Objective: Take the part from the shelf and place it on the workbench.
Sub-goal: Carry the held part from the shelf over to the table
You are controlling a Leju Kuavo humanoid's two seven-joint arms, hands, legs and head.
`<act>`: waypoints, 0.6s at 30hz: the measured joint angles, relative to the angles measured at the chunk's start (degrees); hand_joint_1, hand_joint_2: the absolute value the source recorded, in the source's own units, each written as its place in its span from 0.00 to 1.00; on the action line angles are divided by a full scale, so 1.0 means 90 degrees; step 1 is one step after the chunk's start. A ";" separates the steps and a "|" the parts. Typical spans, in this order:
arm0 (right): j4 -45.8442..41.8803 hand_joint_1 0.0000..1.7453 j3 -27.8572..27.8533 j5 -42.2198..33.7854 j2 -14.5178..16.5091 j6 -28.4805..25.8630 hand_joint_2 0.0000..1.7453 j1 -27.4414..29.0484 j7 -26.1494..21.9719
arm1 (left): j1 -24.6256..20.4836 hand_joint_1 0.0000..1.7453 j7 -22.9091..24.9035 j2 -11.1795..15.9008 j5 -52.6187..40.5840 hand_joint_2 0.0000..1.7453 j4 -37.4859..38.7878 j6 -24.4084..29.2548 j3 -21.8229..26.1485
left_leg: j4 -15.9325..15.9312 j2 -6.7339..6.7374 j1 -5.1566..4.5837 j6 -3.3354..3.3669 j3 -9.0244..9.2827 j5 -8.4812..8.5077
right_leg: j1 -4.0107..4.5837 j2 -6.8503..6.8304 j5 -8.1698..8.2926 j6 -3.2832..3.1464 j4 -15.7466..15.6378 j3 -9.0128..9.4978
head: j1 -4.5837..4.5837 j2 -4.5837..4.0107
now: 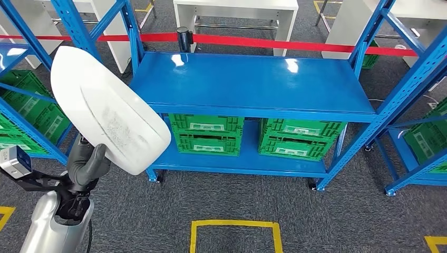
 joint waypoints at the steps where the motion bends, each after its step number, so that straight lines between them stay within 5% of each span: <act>1: 0.0000 0.00 0.0000 -0.0015 0.0000 -0.0007 0.00 -0.0002 0.0008 | -0.0039 1.00 0.0042 -0.0016 0.0002 1.00 0.0005 -0.0003 -0.0001 | 0.0004 0.0000 -0.0010 0.0025 -0.0092 0.0082 | 0.0009 0.0004 -0.0345 0.0006 0.0412 -0.0108 | 0.0012 0.0000; 2: 0.0000 0.00 -0.0001 -0.0027 0.0000 -0.0013 0.00 -0.0004 0.0012 | -0.0083 1.00 0.0078 -0.0030 0.0007 1.00 0.0019 -0.0007 -0.0001 | 0.0013 0.0000 -0.0026 0.0035 -0.0194 0.0169 | 0.0017 0.0008 -0.0577 0.0004 0.0828 -0.0191 | 0.0021 0.0000; 4: 0.0000 0.00 -0.0001 -0.0041 -0.0002 -0.0021 0.00 -0.0005 0.0015 | -0.0157 1.00 0.0121 -0.0050 0.0032 1.00 0.0058 -0.0014 -0.0002 | 0.0040 0.0004 -0.0068 0.0040 -0.0416 0.0335 | 0.0043 0.0013 -0.0588 -0.0036 0.1257 -0.0137 | 0.0031 0.0000; 6: 0.0000 0.00 -0.0002 -0.0058 -0.0006 -0.0024 0.00 -0.0003 0.0015 | -0.0198 1.00 0.0138 -0.0059 0.0062 1.00 0.0086 -0.0021 -0.0002 | 0.0067 0.0012 -0.0113 0.0036 -0.0621 0.0478 | 0.0098 0.0016 -0.0291 -0.0148 0.0820 0.0360 | 0.0035 0.0000; 9: -0.0013 0.00 -0.0004 -0.0072 -0.0042 -0.0024 0.00 -0.0010 0.0008 | -0.0260 1.00 0.0140 -0.0066 0.0084 1.00 0.0100 -0.0033 0.0001 | 0.0087 0.0035 -0.0138 -0.0016 -0.0779 0.0653 | 0.0202 0.0002 -0.0363 -0.0344 -0.0458 0.1269 | 0.0033 0.0000; 12: -0.0017 0.00 -0.0005 -0.0073 -0.0047 -0.0016 0.00 -0.0009 0.0015 | -0.0305 1.00 0.0131 -0.0062 0.0117 1.00 0.0107 -0.0050 0.0018 | 0.0033 0.0055 -0.0115 -0.0134 -0.0813 0.0814 | 0.0218 -0.0016 -0.0290 -0.0403 -0.0768 0.1309 | 0.0053 0.0000; 13: -0.0017 0.00 -0.0005 -0.0072 -0.0045 -0.0012 0.00 -0.0010 0.0022 | -0.0310 1.00 0.0126 -0.0054 0.0132 1.00 0.0107 -0.0060 0.0032 | 0.0053 0.0039 -0.0115 -0.0174 -0.0859 0.0764 | 0.0197 -0.0026 -0.0202 -0.0434 -0.0810 0.1258 | 0.0053 0.0000; 15: -0.0017 0.00 -0.0007 -0.0063 -0.0044 -0.0003 0.00 -0.0015 0.0033 | -0.0319 1.00 0.0119 -0.0033 0.0165 1.00 0.0110 -0.0080 0.0073 | 0.0420 -0.0001 -0.0097 -0.0255 -0.1015 0.0301 | 0.0148 -0.0045 -0.0001 -0.0476 -0.0881 0.1111 | 0.0044 0.0000; 17: -0.0017 0.00 -0.0007 -0.0047 -0.0047 -0.0001 0.00 -0.0017 0.0035 | -0.0310 1.00 0.0117 -0.0023 0.0193 1.00 0.0111 -0.0101 0.0115 | 0.1191 -0.0017 -0.0059 -0.0336 -0.1187 -0.0320 | 0.0136 -0.0049 0.0174 -0.0483 -0.0883 0.0914 | 0.0030 0.0000; 18: -0.0017 0.00 -0.0007 -0.0041 -0.0045 0.0001 0.00 -0.0015 0.0035 | -0.0290 1.00 0.0113 -0.0021 0.0202 1.00 0.0111 -0.0113 0.0132 | 0.1549 -0.0017 -0.0040 -0.0371 -0.1220 -0.0455 | 0.0130 -0.0053 0.0254 -0.0473 -0.0874 0.0806 | 0.0028 0.0000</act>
